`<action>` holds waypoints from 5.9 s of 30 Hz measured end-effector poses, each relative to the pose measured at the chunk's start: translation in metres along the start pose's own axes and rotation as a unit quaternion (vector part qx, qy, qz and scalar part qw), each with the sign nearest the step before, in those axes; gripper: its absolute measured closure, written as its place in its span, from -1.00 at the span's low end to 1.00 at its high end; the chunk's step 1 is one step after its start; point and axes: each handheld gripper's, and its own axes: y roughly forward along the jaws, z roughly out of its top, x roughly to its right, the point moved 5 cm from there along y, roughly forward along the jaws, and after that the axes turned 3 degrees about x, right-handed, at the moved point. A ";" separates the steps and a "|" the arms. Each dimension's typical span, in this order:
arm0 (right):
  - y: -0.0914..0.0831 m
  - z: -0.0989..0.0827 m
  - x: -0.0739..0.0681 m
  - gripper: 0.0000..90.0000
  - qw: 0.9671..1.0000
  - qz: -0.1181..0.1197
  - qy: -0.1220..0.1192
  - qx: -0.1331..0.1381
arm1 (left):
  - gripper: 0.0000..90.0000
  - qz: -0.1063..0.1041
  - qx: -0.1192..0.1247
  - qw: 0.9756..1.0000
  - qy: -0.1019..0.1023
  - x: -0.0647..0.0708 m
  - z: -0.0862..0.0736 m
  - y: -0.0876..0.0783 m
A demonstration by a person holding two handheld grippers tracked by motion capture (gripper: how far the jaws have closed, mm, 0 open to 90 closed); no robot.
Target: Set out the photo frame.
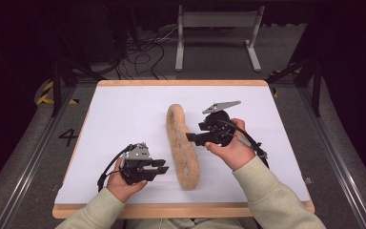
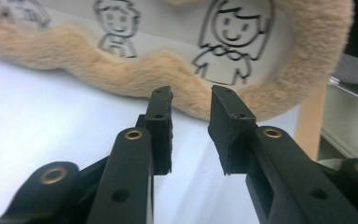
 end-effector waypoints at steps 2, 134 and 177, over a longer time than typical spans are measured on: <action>0.005 0.002 0.000 -0.27 1.000 0.001 0.008 -0.008 | 0.51 0.008 0.005 1.000 -0.008 -0.006 -0.001 -0.004; 0.043 0.048 0.015 0.57 0.913 0.167 -0.321 -0.189 | 0.48 0.100 0.045 0.991 -0.077 -0.040 -0.033 -0.056; 0.086 0.018 0.029 0.56 0.872 0.242 -0.366 -0.219 | 0.48 0.109 0.041 0.990 -0.085 -0.040 -0.042 -0.064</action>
